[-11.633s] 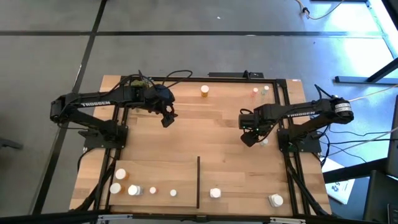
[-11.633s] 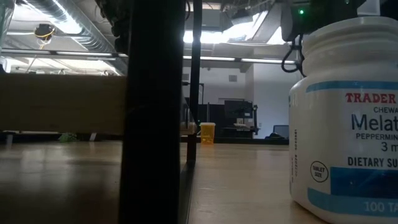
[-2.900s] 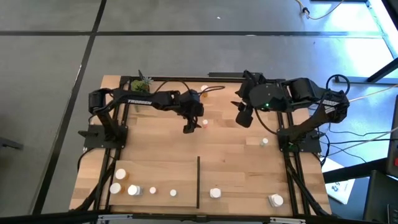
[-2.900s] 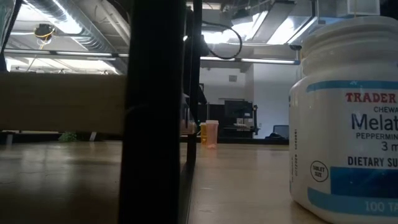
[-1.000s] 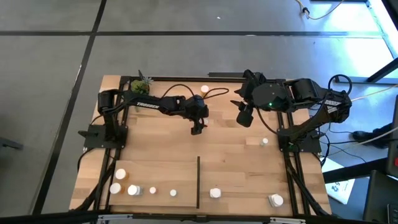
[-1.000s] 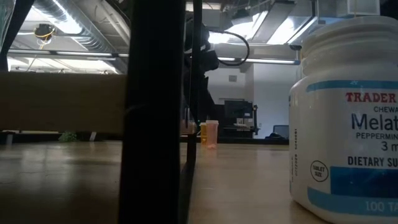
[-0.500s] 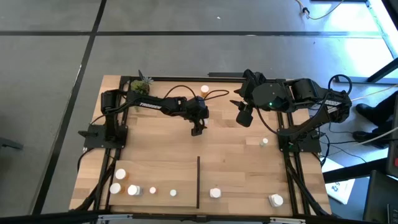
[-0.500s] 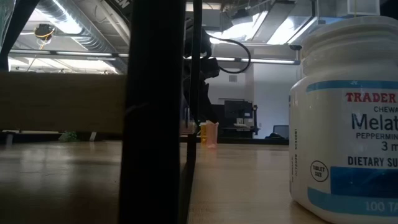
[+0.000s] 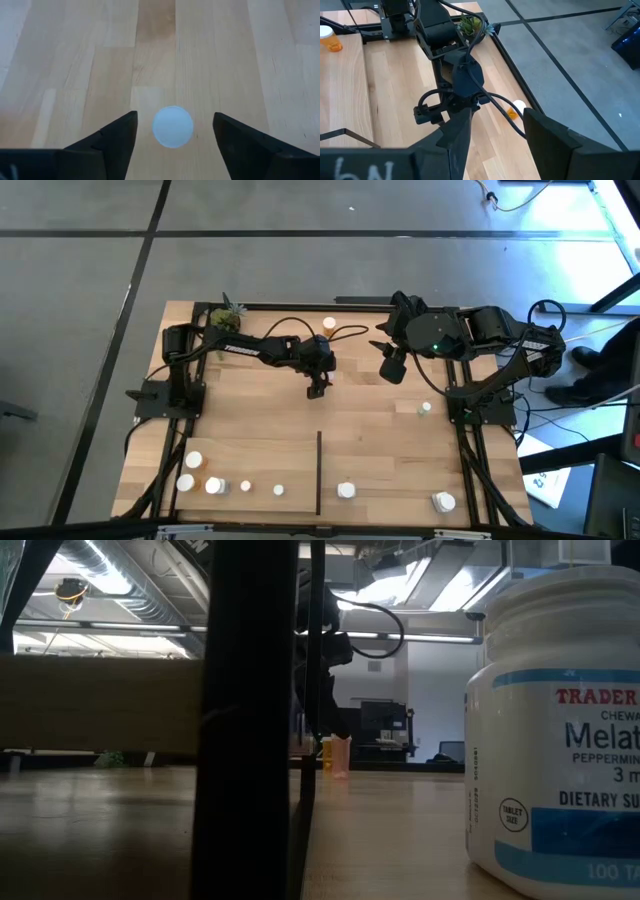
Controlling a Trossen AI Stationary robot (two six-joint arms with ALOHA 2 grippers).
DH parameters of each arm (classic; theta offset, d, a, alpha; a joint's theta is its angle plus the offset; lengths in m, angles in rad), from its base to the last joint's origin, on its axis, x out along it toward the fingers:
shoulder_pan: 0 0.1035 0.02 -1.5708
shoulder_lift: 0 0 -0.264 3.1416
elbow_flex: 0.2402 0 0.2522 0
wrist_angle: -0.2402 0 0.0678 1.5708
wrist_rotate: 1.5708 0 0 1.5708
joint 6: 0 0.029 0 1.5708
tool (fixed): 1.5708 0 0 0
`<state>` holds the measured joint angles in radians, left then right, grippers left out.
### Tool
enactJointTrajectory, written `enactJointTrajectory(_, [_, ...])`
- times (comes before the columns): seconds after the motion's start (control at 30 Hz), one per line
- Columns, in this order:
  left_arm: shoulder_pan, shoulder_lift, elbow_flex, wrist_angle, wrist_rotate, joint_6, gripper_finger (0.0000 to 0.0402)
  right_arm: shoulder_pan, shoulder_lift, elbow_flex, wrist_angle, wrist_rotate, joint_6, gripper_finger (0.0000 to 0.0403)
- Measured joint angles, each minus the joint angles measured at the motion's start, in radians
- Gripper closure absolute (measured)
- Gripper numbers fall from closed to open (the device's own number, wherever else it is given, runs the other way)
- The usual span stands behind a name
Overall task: Pick and place medicine bottles onto shelf by color
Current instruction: Put the bottom small red pill bottle on the shelf aligned with the other small red pill bottle
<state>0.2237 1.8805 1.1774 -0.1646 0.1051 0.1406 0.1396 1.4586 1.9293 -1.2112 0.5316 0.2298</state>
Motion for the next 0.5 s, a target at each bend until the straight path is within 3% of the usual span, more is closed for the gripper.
enactJointTrajectory(0.5, [-0.008, 0.027, 0.0, -0.003, 0.003, -0.001, 0.0154, 0.0, 0.0, 0.0, 0.011, -0.001, -0.001, 0.0221])
